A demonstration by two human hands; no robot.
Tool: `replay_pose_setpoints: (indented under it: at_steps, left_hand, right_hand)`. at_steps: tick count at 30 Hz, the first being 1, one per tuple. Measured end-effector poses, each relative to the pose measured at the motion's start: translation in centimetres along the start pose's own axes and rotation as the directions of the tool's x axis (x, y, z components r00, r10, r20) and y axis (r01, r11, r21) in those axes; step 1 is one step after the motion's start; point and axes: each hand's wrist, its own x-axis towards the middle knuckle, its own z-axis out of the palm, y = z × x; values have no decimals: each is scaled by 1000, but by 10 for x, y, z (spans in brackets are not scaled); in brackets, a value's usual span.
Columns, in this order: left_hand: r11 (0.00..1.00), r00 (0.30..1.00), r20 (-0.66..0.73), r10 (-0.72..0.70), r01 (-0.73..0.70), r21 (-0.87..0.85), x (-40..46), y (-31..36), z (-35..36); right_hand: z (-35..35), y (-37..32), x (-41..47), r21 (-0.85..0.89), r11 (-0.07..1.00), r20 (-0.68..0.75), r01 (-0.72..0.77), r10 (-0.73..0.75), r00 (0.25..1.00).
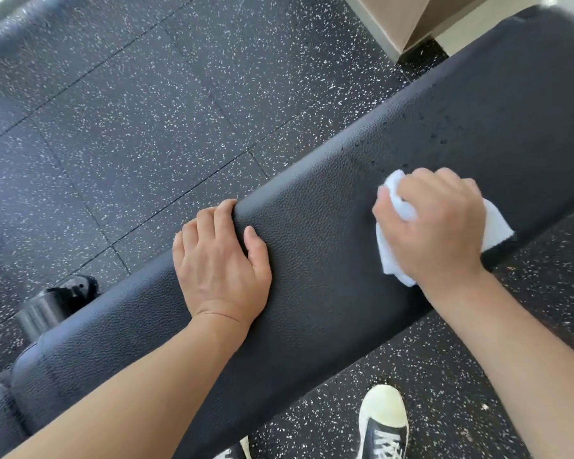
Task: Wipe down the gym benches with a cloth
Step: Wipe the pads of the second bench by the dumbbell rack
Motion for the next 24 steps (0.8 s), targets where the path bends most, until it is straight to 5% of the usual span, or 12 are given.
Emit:
replay_pose_setpoints:
  at_steps: [6,12,18,24]
  left_hand:
    - [1000,1000,-13,7,-7,3,1,1,1]
    - [1000,1000,-14,10,-10,0,0,-2,3]
    - [1000,1000,-23,8,-8,-22,0,0,2]
    - [1000,1000,-18,10,-10,-1,0,0,2]
  right_hand:
    - [30,-63,22,110,990,107,89,-101,989]
    - [-5,-10,-17,199,949,193,244,-283,940]
    - [-17,15,-26,157,987,123,19,-39,992]
    - [27,-65,11,230,973,71,37,-55,996]
